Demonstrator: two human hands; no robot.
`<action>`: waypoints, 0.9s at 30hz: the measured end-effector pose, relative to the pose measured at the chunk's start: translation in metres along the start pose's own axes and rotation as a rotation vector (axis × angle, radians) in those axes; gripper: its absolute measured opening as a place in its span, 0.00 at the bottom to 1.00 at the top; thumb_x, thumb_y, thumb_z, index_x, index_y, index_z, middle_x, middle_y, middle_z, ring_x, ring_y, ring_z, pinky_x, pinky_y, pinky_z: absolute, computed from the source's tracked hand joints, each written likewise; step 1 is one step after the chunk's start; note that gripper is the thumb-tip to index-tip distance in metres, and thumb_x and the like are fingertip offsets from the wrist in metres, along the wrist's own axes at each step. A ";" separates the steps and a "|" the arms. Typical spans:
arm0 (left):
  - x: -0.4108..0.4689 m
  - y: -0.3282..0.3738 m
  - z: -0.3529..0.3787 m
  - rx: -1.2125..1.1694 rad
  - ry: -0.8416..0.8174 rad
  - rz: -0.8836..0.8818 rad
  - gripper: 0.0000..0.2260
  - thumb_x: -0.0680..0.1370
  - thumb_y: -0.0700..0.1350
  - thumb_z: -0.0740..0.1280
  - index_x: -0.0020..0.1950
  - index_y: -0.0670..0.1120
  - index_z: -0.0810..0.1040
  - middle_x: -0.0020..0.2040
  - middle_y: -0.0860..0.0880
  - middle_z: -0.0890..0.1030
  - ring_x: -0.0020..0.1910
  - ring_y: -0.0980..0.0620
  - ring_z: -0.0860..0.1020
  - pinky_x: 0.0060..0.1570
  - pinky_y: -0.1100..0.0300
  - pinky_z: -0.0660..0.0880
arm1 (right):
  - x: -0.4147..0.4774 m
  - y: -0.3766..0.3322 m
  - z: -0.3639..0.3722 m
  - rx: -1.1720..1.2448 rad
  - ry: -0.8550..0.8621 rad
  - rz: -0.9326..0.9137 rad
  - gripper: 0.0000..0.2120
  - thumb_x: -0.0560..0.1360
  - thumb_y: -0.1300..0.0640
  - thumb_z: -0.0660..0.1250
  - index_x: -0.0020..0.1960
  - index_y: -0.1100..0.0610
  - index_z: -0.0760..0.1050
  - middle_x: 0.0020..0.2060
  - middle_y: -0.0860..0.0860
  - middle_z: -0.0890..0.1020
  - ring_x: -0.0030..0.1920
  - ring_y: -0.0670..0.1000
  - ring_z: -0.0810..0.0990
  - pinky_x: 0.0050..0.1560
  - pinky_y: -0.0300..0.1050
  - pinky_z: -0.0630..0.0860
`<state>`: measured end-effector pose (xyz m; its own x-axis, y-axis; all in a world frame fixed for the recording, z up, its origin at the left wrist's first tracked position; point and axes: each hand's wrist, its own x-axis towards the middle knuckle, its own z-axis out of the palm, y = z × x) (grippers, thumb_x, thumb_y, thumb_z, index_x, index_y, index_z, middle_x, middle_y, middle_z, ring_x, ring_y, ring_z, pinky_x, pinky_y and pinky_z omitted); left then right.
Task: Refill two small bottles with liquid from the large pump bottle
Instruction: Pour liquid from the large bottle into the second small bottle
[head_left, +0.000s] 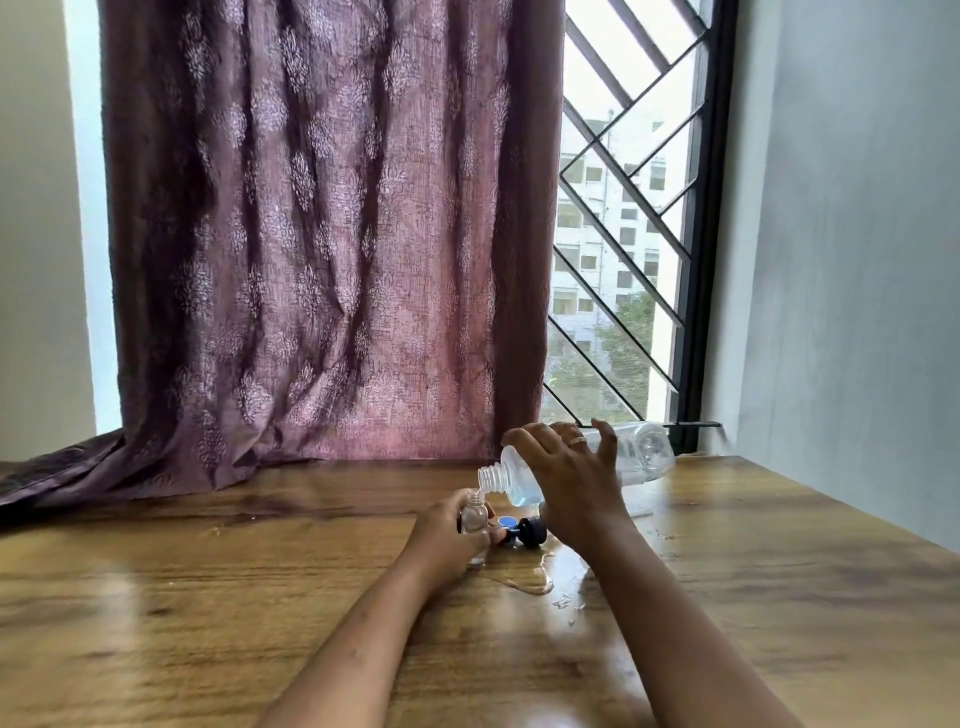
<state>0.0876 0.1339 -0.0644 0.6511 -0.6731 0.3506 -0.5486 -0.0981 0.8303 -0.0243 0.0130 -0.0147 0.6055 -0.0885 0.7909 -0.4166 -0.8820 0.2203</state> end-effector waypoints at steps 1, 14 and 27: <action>0.000 0.000 0.000 0.004 -0.001 0.001 0.10 0.70 0.46 0.74 0.47 0.50 0.77 0.45 0.52 0.83 0.46 0.53 0.80 0.49 0.56 0.76 | 0.000 0.000 0.000 -0.001 0.001 -0.001 0.44 0.44 0.64 0.77 0.56 0.43 0.67 0.52 0.43 0.79 0.53 0.52 0.79 0.58 0.55 0.56; 0.000 0.001 0.000 0.009 0.002 0.017 0.09 0.70 0.46 0.74 0.45 0.52 0.76 0.43 0.54 0.82 0.43 0.55 0.78 0.48 0.58 0.75 | 0.000 0.000 -0.001 0.010 -0.005 -0.003 0.43 0.45 0.65 0.75 0.57 0.43 0.67 0.52 0.42 0.79 0.53 0.52 0.79 0.58 0.55 0.54; 0.000 0.003 0.000 0.054 0.014 0.023 0.11 0.69 0.48 0.74 0.49 0.49 0.77 0.42 0.53 0.81 0.42 0.55 0.77 0.46 0.59 0.74 | 0.000 -0.001 -0.004 0.026 -0.027 -0.004 0.42 0.48 0.67 0.73 0.56 0.43 0.64 0.53 0.42 0.78 0.55 0.52 0.78 0.60 0.57 0.53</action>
<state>0.0861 0.1337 -0.0622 0.6453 -0.6653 0.3754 -0.5905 -0.1226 0.7977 -0.0268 0.0158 -0.0128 0.6255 -0.0974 0.7741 -0.3970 -0.8939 0.2083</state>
